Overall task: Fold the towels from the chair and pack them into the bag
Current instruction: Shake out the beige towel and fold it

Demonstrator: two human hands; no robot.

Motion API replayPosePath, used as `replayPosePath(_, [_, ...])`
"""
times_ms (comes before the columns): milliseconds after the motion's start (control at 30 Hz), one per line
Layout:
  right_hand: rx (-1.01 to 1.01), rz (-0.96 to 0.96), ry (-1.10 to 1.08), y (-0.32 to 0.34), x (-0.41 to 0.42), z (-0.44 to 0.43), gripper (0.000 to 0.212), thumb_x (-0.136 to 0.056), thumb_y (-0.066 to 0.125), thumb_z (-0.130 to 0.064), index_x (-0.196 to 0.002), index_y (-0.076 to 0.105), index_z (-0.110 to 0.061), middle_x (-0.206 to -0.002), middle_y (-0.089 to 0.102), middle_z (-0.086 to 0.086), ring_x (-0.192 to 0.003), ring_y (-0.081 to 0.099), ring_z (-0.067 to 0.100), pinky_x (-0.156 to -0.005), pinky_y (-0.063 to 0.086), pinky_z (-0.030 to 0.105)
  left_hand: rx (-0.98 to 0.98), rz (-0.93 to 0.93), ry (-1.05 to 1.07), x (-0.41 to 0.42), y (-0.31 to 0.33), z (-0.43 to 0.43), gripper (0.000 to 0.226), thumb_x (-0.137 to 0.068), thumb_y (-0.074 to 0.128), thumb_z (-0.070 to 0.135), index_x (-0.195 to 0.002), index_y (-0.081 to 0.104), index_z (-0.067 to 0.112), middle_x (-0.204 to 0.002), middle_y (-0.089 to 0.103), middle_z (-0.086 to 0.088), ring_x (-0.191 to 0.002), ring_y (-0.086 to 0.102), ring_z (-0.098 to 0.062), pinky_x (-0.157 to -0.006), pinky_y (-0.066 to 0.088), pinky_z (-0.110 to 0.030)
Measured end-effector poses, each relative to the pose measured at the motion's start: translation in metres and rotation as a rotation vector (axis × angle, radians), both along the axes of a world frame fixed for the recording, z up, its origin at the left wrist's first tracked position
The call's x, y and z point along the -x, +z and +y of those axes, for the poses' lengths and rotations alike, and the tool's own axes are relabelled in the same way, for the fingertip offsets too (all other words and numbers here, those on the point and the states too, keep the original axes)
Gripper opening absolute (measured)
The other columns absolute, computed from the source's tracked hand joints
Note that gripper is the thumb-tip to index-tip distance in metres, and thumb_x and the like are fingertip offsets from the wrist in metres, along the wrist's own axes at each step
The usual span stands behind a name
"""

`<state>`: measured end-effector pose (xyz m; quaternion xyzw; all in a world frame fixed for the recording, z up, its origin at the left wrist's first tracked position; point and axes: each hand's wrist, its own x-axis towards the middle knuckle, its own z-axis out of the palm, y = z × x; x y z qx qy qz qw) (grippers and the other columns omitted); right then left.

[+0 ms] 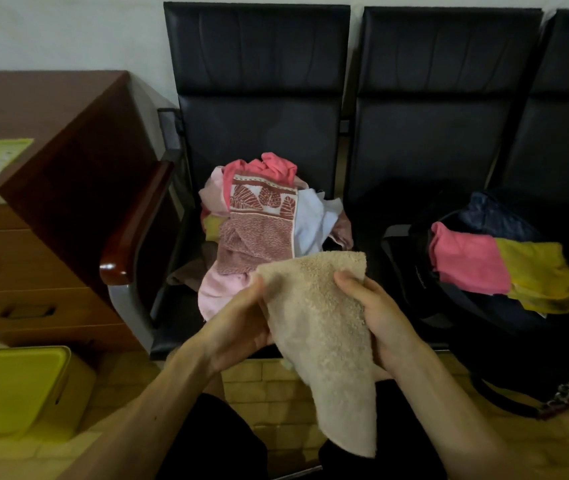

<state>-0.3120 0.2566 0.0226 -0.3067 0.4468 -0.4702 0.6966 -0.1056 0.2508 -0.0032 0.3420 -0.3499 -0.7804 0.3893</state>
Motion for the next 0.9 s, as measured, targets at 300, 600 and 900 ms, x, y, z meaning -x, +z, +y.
replayPosePath(300, [-0.183, 0.220, 0.120, -0.049, 0.014, 0.006, 0.035, -0.087, 0.068, -0.012, -0.122, 0.065, -0.010, -0.111, 0.073, 0.010, -0.108, 0.068, 0.025, -0.097, 0.052, 0.042, -0.020, -0.454, 0.100, -0.003, -0.015, -0.003, 0.030, -0.091, 0.070, 0.023, -0.112, 0.069, 0.003, -0.106, 0.075, -0.017, -0.100, 0.072, -0.029, -0.083, 0.059, -0.039])
replayPosePath(600, [-0.235, 0.444, 0.159, -0.065, 0.020, 0.006, 0.011, -0.091, 0.069, -0.015, -0.101, 0.068, -0.019, -0.097, 0.072, 0.004, -0.091, 0.069, 0.017, -0.073, 0.052, 0.027, -0.076, -0.683, -0.035, -0.003, -0.054, -0.014, 0.022, -0.089, 0.074, 0.027, -0.102, 0.075, 0.009, -0.099, 0.076, -0.009, -0.089, 0.073, -0.019, -0.071, 0.057, -0.030])
replayPosePath(900, [0.457, 0.319, 0.144, 0.085, 0.045, -0.035, 0.027, -0.080, 0.062, -0.006, -0.093, 0.078, -0.023, -0.092, 0.076, -0.006, -0.090, 0.071, 0.008, -0.074, 0.056, 0.021, 0.596, -0.388, -0.034, -0.019, 0.107, -0.052, 0.030, -0.091, 0.057, 0.006, -0.115, 0.072, 0.014, -0.108, 0.074, -0.004, -0.100, 0.071, -0.016, -0.077, 0.059, -0.025])
